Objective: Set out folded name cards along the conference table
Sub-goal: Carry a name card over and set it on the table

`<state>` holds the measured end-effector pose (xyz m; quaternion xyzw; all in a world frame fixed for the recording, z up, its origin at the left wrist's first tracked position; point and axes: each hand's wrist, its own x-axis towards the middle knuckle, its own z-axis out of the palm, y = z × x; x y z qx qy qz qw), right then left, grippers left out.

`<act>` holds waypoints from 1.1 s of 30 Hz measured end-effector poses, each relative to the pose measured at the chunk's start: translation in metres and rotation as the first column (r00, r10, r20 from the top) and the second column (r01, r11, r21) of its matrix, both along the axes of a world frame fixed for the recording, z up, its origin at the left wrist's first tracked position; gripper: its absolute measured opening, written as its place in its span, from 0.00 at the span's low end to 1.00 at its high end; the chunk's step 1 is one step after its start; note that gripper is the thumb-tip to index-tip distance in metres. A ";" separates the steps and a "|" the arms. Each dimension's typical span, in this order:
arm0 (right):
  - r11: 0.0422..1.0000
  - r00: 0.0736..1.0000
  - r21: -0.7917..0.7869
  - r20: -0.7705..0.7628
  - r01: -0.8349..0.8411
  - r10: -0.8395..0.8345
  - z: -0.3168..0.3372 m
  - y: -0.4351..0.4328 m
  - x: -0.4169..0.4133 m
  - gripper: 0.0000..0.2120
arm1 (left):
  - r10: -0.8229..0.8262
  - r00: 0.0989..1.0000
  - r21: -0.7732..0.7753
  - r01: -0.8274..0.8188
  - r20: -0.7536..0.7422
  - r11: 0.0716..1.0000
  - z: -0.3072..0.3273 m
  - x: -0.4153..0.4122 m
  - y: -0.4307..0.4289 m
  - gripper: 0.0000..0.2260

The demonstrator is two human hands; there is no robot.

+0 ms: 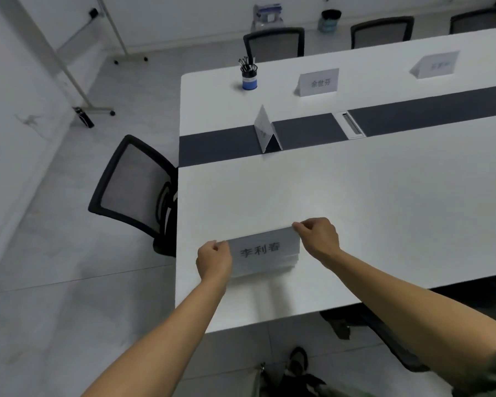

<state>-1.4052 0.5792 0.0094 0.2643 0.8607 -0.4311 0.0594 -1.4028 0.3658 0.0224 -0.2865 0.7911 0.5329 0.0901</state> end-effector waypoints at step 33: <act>0.983 0.996 -0.167 -0.021 0.078 -0.082 0.067 0.326 -0.104 0.21 | -0.227 0.973 0.082 0.229 -0.030 0.970 0.044 -0.083 0.330 0.13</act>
